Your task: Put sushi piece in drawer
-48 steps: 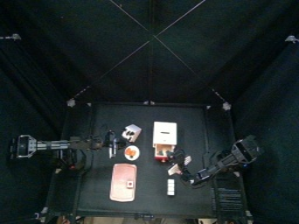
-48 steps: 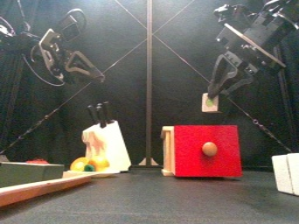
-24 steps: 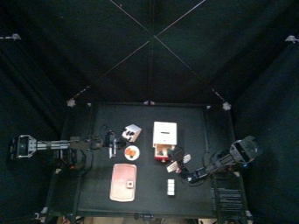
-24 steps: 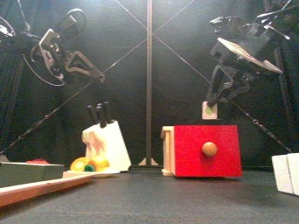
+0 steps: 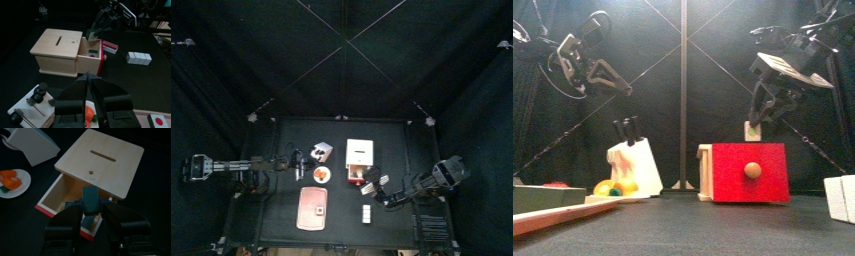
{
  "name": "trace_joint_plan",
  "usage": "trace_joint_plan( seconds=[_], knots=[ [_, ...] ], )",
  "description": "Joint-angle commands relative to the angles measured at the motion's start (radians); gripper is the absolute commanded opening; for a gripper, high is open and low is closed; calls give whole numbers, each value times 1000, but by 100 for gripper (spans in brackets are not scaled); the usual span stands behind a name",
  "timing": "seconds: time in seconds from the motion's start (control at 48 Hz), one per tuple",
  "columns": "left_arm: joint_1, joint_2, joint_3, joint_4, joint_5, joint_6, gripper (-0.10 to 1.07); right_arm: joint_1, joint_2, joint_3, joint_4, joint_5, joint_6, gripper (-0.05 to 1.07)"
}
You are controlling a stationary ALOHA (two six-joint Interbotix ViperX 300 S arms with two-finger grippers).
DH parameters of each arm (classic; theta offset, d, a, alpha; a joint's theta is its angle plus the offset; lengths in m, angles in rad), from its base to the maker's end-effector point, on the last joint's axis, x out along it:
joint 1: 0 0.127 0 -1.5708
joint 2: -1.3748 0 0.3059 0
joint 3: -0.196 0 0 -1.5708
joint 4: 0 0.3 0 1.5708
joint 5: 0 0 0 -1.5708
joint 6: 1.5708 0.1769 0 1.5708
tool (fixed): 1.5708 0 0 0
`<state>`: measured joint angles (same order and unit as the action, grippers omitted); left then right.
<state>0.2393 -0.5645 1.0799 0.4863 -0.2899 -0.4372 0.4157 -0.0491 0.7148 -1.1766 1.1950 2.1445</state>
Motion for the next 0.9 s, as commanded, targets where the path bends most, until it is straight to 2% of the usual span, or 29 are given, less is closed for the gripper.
trace_joint_plan(
  seconds=[0.0, 0.292, 0.875],
  knots=[
    [3, -2, -12, 0, -8, 2, 53, -5, -12, -18, 3, 2, 3, 70],
    [5, -2, -12, -2, -8, 2, 53, -8, -11, -15, 18, -5, 2, 77],
    [5, -2, -12, -2, -8, 2, 53, -6, -11, -18, 49, -12, -3, 78]
  ],
)
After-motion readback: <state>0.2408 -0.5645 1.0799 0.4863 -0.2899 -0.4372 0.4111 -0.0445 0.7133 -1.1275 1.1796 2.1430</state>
